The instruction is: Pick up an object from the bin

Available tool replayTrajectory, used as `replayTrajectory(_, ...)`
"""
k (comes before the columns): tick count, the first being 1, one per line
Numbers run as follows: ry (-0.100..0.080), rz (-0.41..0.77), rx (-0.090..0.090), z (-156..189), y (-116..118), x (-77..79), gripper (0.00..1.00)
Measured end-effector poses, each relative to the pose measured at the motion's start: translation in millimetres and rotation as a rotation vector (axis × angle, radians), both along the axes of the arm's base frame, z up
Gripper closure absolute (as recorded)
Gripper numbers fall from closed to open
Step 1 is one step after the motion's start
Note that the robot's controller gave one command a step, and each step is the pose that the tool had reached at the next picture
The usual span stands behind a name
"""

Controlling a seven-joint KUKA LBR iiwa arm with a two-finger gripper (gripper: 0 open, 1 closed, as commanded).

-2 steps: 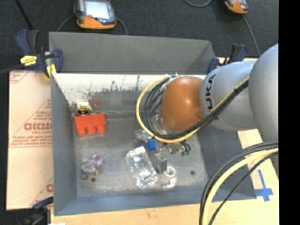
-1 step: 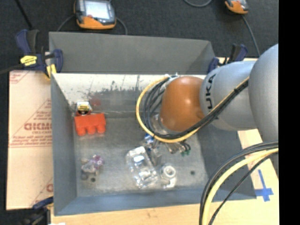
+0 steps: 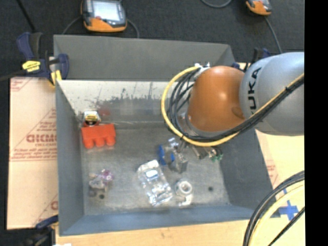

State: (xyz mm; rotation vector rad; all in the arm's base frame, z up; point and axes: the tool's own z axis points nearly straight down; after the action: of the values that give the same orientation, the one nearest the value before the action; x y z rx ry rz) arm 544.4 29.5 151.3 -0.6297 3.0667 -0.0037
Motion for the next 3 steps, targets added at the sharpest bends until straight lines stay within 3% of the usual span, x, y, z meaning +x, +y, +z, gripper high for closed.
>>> replayTrajectory(1,-0.002,0.025,0.0,188,4,-52.1,1.0)
replayTrajectory(2,0.014,0.018,0.001,74,-9,-30.0,1.0)
replayTrajectory(3,0.007,0.018,0.001,79,-8,-29.4,0.0)
